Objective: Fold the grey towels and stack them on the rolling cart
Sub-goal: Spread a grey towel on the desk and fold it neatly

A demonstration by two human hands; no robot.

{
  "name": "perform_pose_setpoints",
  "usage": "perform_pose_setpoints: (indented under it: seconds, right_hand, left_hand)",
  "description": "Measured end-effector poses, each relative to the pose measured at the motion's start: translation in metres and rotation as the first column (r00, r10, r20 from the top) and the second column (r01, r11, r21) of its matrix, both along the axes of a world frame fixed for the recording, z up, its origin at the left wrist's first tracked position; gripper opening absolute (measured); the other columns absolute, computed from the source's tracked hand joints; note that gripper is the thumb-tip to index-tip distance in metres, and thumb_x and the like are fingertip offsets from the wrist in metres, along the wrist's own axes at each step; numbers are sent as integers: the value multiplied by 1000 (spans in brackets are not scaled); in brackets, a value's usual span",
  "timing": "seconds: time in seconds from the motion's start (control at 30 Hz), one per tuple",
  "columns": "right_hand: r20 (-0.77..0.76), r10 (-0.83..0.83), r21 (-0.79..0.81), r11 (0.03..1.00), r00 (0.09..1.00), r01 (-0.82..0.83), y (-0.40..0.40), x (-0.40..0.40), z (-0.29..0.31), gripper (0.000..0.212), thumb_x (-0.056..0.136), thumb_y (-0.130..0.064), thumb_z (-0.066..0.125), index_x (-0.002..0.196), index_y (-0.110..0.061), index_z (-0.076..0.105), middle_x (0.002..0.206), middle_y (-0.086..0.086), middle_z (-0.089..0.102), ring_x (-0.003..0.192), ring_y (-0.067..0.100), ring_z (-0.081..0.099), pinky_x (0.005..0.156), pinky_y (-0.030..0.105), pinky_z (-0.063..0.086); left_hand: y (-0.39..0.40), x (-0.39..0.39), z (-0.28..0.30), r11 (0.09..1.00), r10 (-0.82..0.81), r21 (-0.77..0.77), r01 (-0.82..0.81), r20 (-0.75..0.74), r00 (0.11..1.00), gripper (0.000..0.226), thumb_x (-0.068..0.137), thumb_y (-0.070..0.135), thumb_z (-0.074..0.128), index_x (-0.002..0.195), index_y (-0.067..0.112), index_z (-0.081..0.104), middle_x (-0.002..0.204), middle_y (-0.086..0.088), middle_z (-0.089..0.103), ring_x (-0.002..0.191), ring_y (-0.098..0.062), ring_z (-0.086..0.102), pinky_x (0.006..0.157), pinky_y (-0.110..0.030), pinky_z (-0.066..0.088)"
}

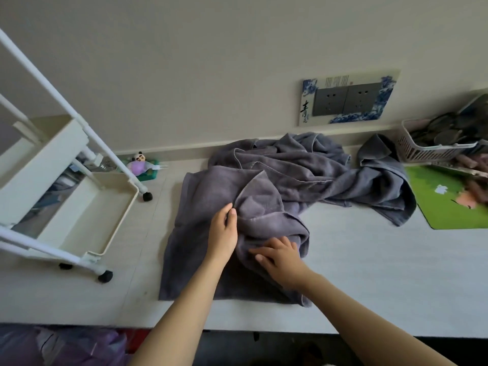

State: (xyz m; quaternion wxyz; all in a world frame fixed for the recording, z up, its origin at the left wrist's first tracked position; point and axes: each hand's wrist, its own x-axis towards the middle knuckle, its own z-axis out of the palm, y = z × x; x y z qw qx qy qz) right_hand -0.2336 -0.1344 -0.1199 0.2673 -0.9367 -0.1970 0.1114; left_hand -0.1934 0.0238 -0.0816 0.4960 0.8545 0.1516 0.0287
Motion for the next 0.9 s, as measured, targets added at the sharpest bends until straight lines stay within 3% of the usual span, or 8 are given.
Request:
perform_pose_setpoints:
  seconds: [0.13, 0.2, 0.37, 0.47, 0.6, 0.67, 0.73, 0.9]
  right_hand:
    - [37, -60, 93, 994, 998, 56, -22, 1, -9, 61, 82, -62, 18, 125, -40, 55, 130, -13, 52, 121, 15, 39, 100, 30, 25]
    - [31, -81, 116, 990, 996, 77, -26, 1, -16, 62, 85, -68, 20, 127, -38, 54, 133, -11, 52, 123, 15, 42, 101, 30, 29]
    - [61, -191, 148, 972, 980, 180, -22, -11, -27, 56, 92, -60, 19, 126, -35, 56, 130, -9, 57, 119, 16, 50, 98, 35, 41]
    - [105, -375, 193, 916, 921, 351, -17, -21, -29, 50, 94, -55, 26, 114, -31, 65, 117, -9, 63, 108, 16, 56, 92, 34, 46]
    - [58, -701, 112, 713, 711, 693, -11, -36, -34, 37, 91, -52, 39, 107, -31, 65, 101, -4, 60, 97, 20, 54, 83, 29, 45]
    - [-80, -819, 106, 560, 569, 821, -6, -41, -34, 28, 91, -46, 46, 106, -30, 63, 103, -3, 57, 100, 17, 52, 83, 26, 41]
    - [-184, -873, 146, 431, 453, 890, -1, -44, -32, 27, 92, -44, 47, 103, -26, 64, 99, -2, 55, 96, 17, 55, 79, 26, 40]
    - [-413, -887, 97, 183, 207, 978, -2, -46, -35, 45, 95, -47, 34, 89, -14, 63, 94, 9, 62, 96, 26, 56, 82, 36, 43]
  left_hand:
    - [-10, 10, -4, 980, -197, -16, 198, 40, 980, 39, 96, 31, 47, 133, 18, 51, 139, 2, 47, 131, -9, 39, 106, -21, 30]
    - [-16, 20, -13, 938, -338, 85, 336, 14, 941, 48, 90, 47, 49, 132, 25, 52, 143, 2, 43, 136, -10, 34, 113, -31, 26]
    - [-36, 46, -23, 629, -590, 482, 610, -216, 778, 50, 85, 55, 54, 131, 33, 49, 139, 10, 47, 137, -7, 28, 115, -43, -7]
    - [-38, 71, -28, 465, -637, 470, 751, -411, 652, 46, 85, 54, 55, 121, 26, 58, 123, 1, 61, 125, -21, 45, 111, -36, 20]
    - [-27, 93, -23, 841, -522, 40, 540, -206, 828, 22, 91, 32, 56, 96, 14, 67, 96, -5, 69, 98, -22, 62, 83, -27, 44]
    - [-16, 103, -20, 895, -443, -44, 444, -197, 874, 21, 93, 28, 52, 92, 12, 66, 95, -8, 68, 96, -26, 62, 84, -32, 47]
    - [-9, 115, -17, 806, -533, 115, 581, -286, 796, 24, 94, 27, 50, 89, 8, 64, 94, -10, 67, 96, -29, 61, 82, -33, 45]
    - [-38, 122, 6, 382, -687, 335, 861, -521, 507, 35, 92, 43, 50, 109, 15, 63, 115, -3, 65, 109, -24, 56, 94, -32, 42]
